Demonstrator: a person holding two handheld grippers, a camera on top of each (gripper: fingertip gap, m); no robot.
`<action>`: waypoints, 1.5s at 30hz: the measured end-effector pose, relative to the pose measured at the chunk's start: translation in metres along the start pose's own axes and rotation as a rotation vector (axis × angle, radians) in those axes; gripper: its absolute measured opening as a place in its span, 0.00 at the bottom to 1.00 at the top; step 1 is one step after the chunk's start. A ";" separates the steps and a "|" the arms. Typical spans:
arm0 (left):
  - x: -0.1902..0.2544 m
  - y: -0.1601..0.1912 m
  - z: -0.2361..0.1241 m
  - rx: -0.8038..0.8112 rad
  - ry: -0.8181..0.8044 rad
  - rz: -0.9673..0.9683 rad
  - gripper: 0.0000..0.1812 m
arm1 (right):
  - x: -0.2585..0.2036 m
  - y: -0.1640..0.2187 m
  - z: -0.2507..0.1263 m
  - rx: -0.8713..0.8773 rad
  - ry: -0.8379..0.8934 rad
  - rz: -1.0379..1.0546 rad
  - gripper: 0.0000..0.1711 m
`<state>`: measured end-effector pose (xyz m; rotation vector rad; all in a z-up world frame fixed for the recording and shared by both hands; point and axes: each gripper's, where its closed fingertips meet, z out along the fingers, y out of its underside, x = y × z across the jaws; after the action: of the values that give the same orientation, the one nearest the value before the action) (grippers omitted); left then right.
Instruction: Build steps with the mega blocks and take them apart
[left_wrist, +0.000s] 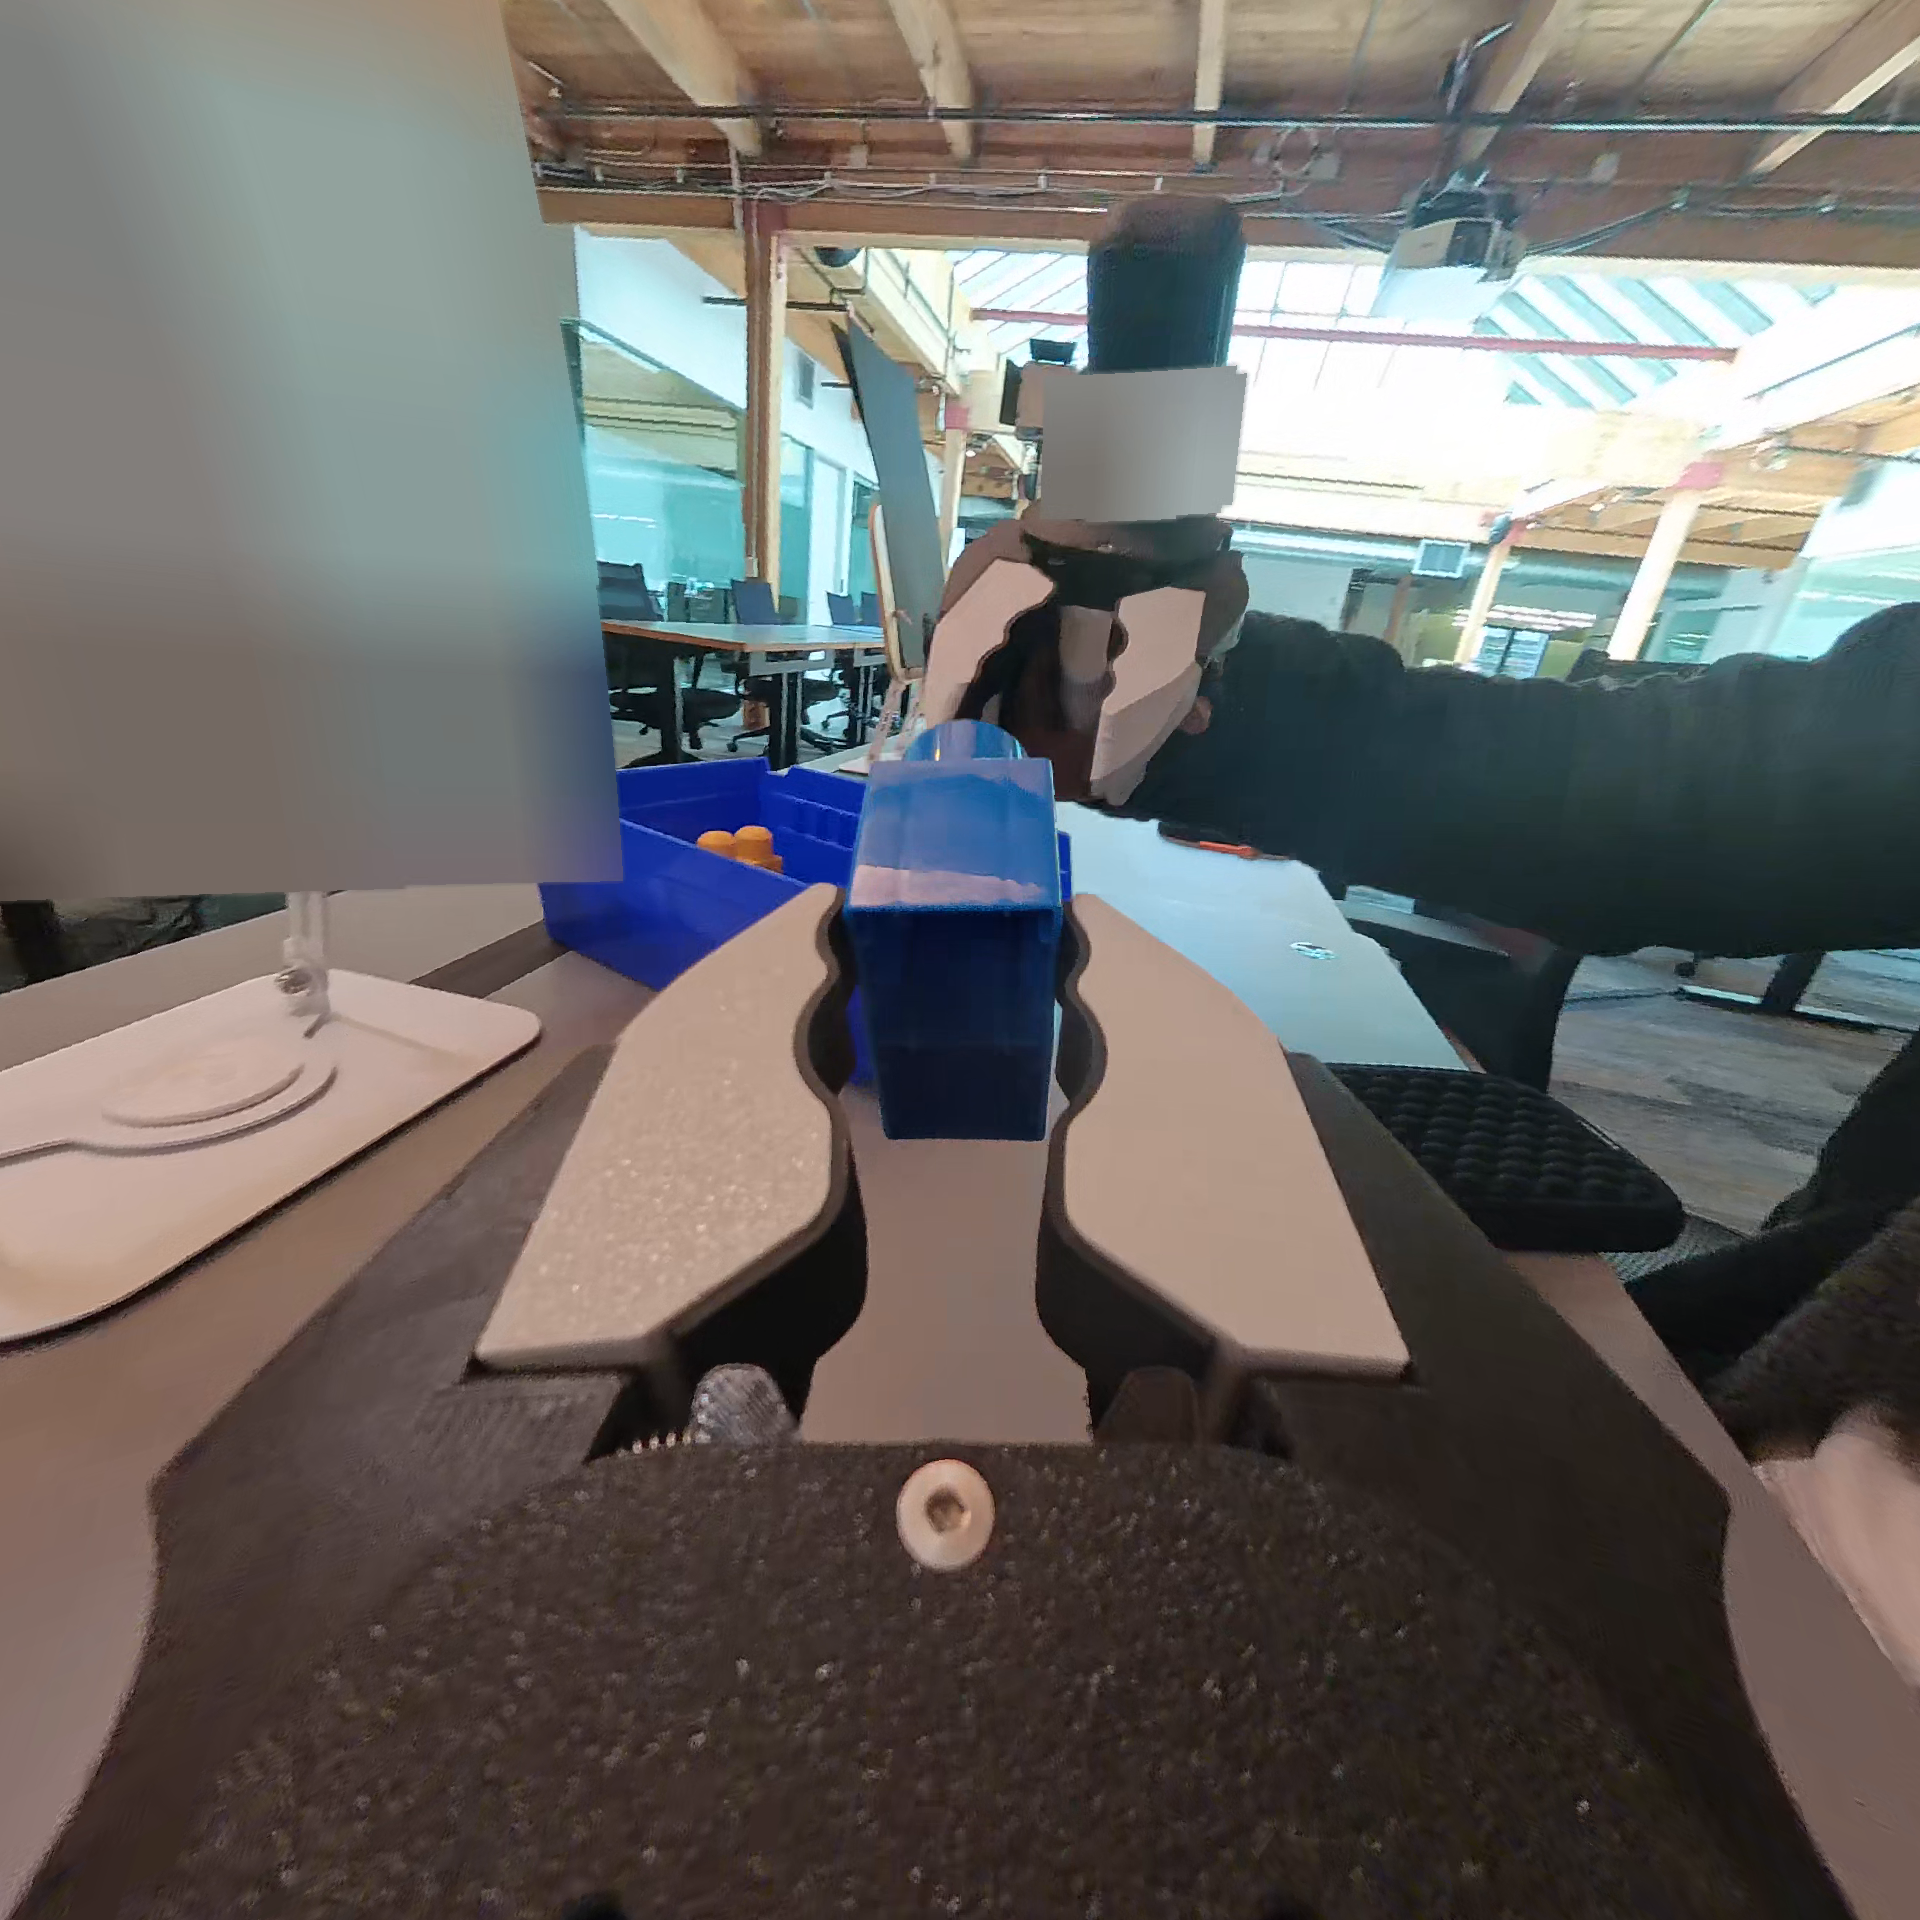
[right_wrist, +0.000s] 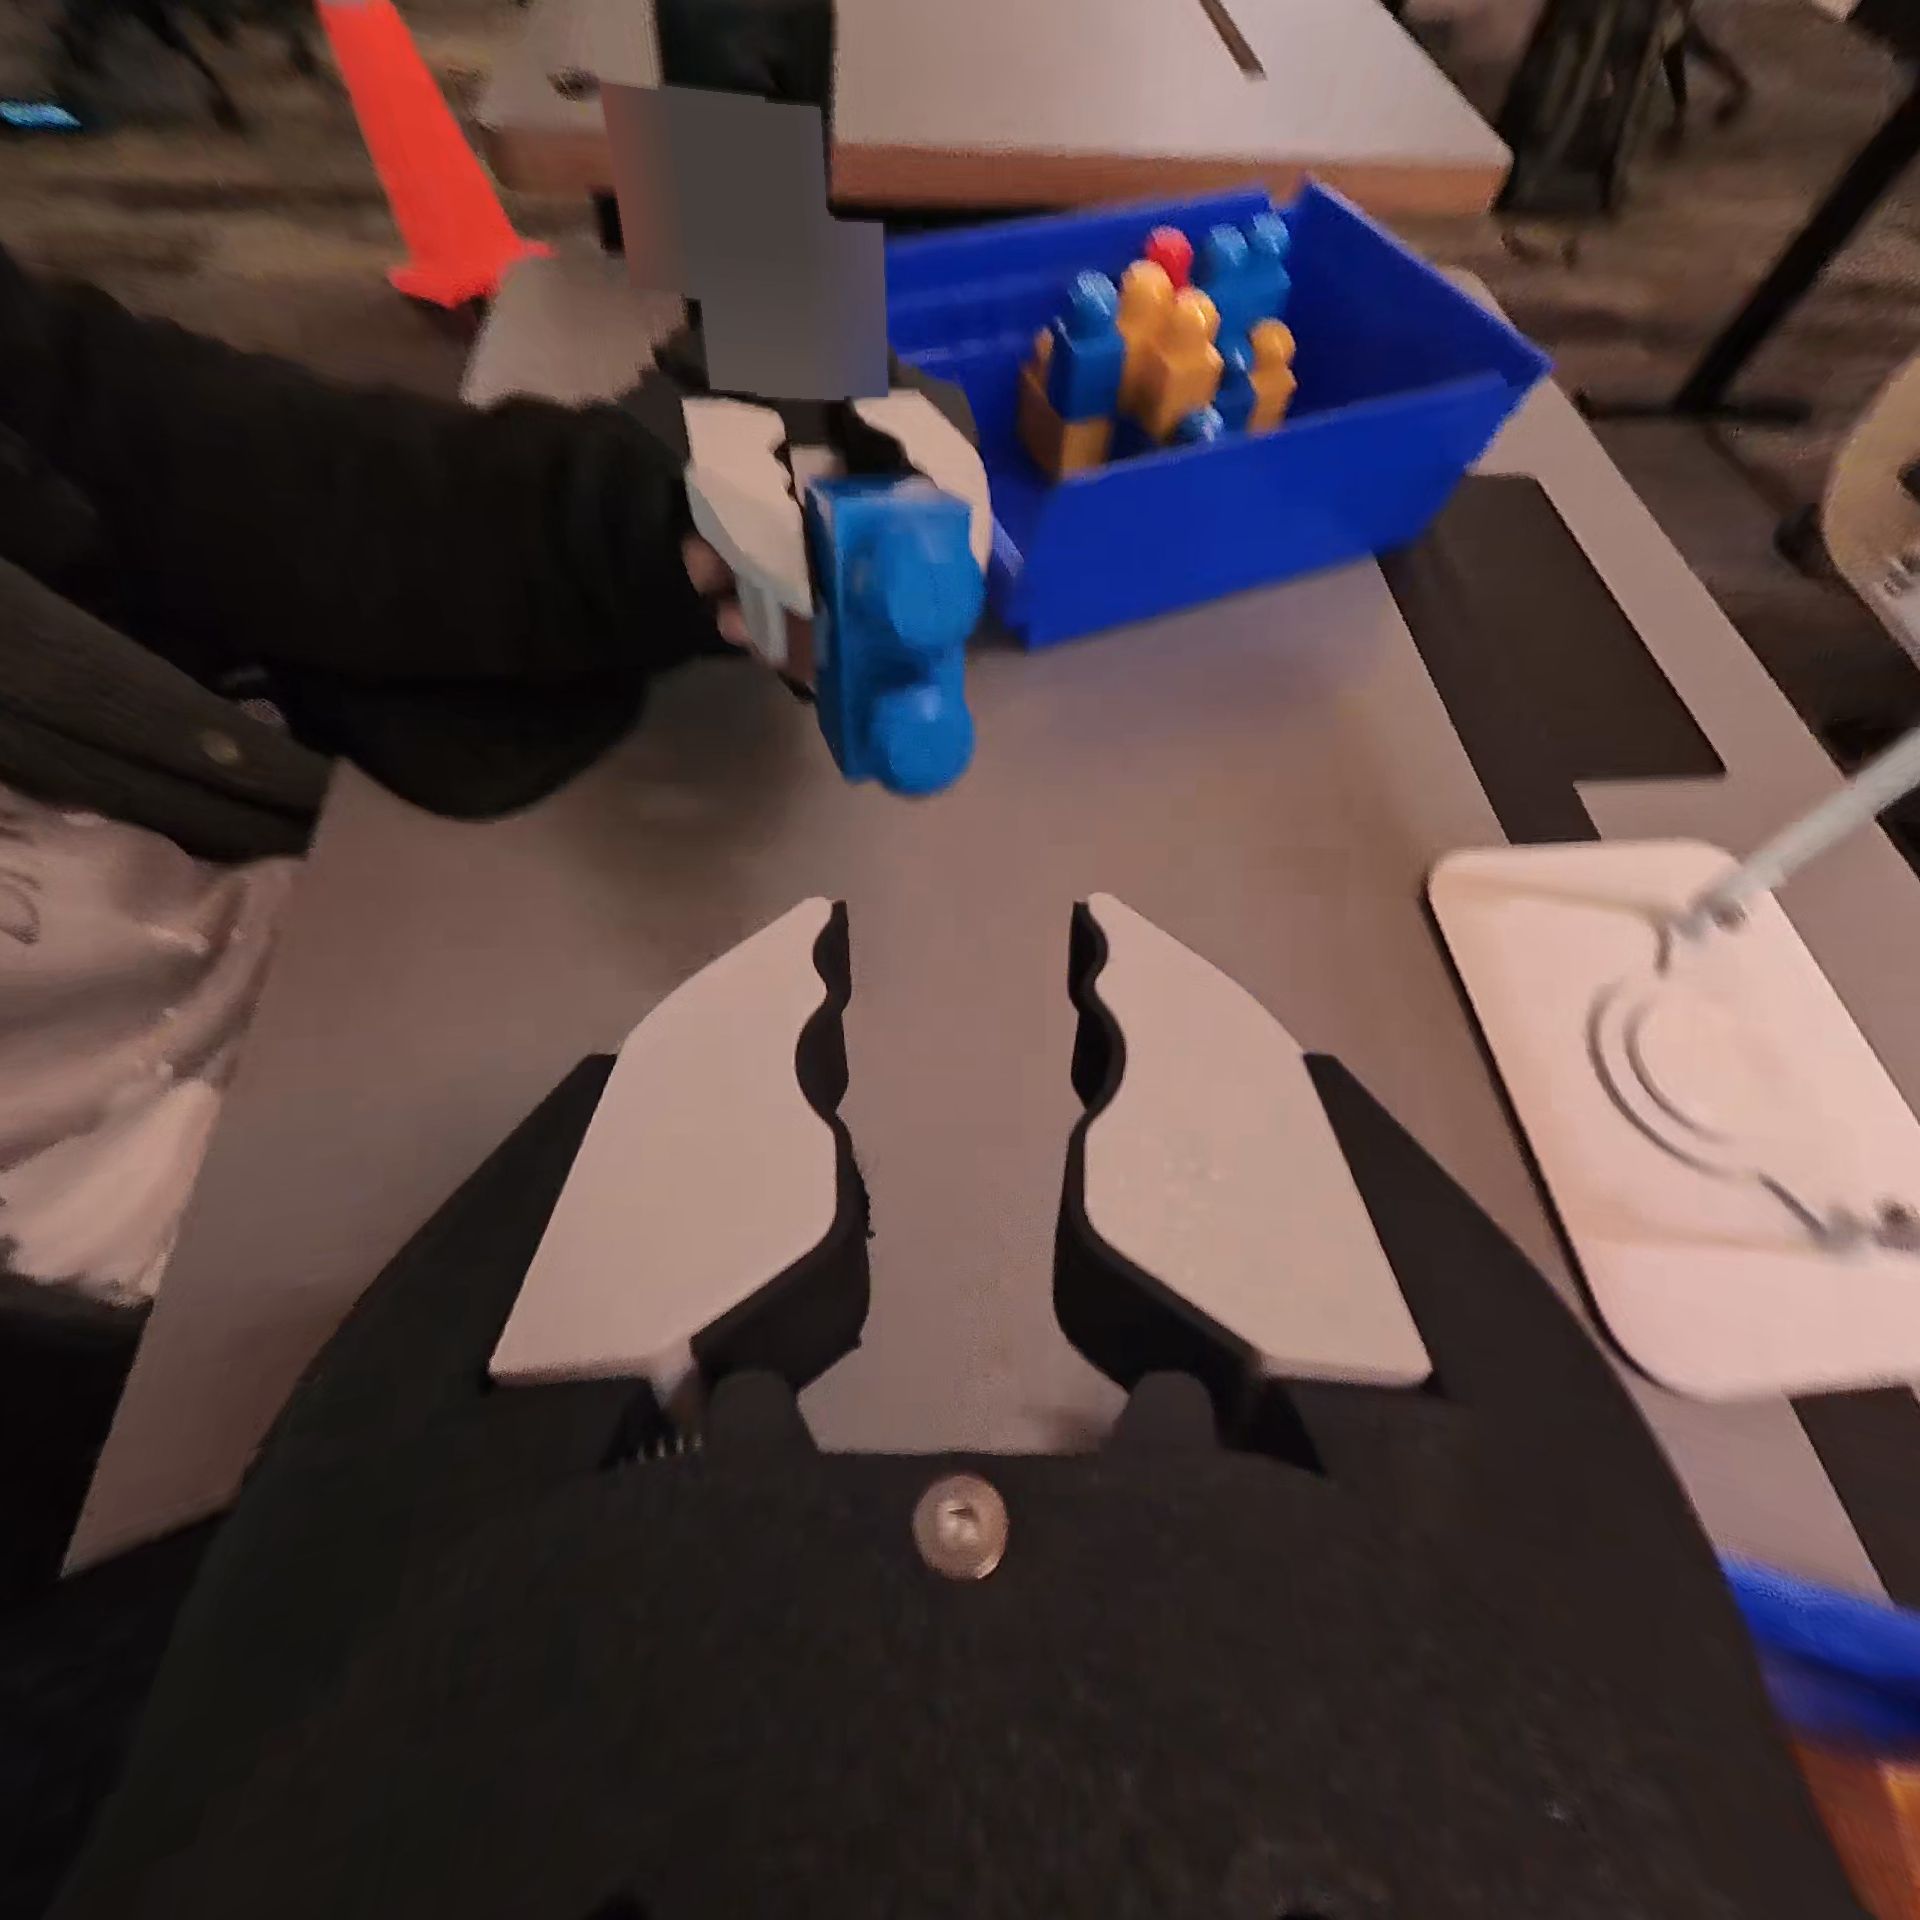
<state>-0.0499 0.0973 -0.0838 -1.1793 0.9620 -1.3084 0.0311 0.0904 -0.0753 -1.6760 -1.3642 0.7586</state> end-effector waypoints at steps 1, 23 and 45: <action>0.003 0.000 0.001 0.005 0.015 -0.004 0.20 | -0.004 -0.006 0.007 0.023 -0.018 -0.003 0.24; 0.019 0.018 0.018 -0.087 0.050 0.045 0.23 | -0.024 -0.015 0.024 0.012 -0.176 0.006 0.17; -0.064 0.037 -0.009 -0.238 -0.485 0.227 0.00 | 0.189 0.195 -0.164 -1.122 0.277 0.192 0.17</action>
<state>-0.0559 0.1562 -0.1291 -1.4372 0.8726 -0.6919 0.3066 0.2241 -0.1597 -2.6517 -1.5284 -0.2629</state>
